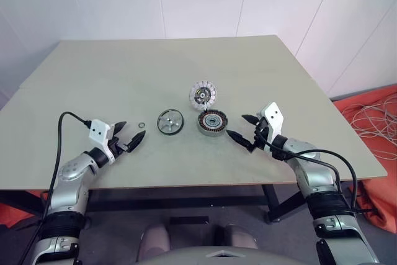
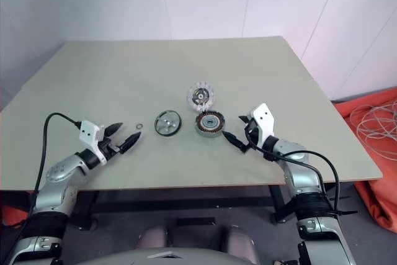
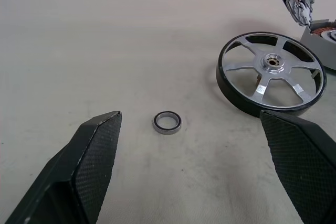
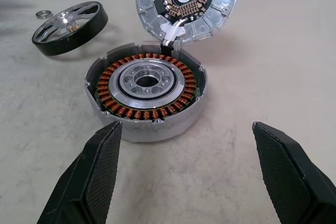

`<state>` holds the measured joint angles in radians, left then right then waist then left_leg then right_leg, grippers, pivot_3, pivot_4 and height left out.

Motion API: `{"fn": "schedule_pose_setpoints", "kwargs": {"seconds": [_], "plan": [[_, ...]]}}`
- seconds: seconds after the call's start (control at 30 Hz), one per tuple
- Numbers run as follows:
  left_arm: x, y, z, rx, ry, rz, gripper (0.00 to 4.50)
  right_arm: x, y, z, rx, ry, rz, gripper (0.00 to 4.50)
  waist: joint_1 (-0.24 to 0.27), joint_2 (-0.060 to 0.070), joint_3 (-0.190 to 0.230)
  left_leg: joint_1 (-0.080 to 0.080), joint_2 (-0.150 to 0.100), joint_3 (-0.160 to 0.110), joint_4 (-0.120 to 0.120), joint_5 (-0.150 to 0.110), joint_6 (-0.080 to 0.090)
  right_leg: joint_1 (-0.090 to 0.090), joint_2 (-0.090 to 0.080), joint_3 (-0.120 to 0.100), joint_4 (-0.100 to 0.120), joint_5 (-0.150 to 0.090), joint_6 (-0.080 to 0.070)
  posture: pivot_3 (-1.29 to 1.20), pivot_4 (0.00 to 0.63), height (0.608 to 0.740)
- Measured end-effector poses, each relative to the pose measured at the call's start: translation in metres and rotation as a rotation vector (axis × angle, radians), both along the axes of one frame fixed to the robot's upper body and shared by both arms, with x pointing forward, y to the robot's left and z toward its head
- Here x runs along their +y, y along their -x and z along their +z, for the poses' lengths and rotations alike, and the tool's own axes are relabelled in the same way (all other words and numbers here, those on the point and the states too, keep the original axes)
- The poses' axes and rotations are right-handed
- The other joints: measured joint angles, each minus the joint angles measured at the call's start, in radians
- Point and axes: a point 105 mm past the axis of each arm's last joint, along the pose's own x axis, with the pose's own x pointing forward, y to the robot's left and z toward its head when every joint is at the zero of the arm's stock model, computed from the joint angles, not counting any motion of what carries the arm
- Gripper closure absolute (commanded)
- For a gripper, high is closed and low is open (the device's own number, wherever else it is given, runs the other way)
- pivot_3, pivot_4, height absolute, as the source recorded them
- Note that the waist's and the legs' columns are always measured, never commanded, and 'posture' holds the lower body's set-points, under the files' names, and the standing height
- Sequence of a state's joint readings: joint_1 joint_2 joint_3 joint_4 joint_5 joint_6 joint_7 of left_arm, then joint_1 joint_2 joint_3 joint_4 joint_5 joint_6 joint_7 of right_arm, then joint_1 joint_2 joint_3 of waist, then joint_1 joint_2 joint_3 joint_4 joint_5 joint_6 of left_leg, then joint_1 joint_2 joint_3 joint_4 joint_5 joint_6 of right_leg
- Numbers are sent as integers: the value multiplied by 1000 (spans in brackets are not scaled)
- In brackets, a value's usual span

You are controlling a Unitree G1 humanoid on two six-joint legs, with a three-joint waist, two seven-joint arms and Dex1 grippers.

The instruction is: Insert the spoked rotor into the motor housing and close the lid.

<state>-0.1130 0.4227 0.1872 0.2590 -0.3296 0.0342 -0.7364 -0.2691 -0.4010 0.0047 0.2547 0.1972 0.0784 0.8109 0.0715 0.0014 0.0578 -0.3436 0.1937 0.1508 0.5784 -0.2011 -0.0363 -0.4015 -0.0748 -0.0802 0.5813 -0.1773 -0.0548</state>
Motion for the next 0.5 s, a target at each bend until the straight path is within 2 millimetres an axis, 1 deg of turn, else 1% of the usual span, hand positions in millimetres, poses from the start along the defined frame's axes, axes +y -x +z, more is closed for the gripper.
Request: {"fn": "schedule_pose_setpoints", "kwargs": {"seconds": [0.17,0.33,0.4,0.5], "plan": [[0,0,1,-8,-18,0,17,1,1,1,-4,-2,9,0,0,0,0,0,0,0,0,0,0,0,0,0,0,0,0,0,0,740],[1,-4,6,-43,-53,3,17,2,1,1,-5,-7,16,0,0,0,0,0,0,0,0,0,0,0,0,0,0,0,0,0,0,740],[0,-5,7,-40,-41,1,17,3,1,1,-5,-8,19,0,0,0,0,0,0,0,0,0,0,0,0,0,0,0,0,0,0,740],[-9,-6,5,12,57,-6,17,3,1,1,-7,-8,19,0,0,0,0,0,0,0,0,0,0,0,0,0,0,0,0,0,0,740]]}}
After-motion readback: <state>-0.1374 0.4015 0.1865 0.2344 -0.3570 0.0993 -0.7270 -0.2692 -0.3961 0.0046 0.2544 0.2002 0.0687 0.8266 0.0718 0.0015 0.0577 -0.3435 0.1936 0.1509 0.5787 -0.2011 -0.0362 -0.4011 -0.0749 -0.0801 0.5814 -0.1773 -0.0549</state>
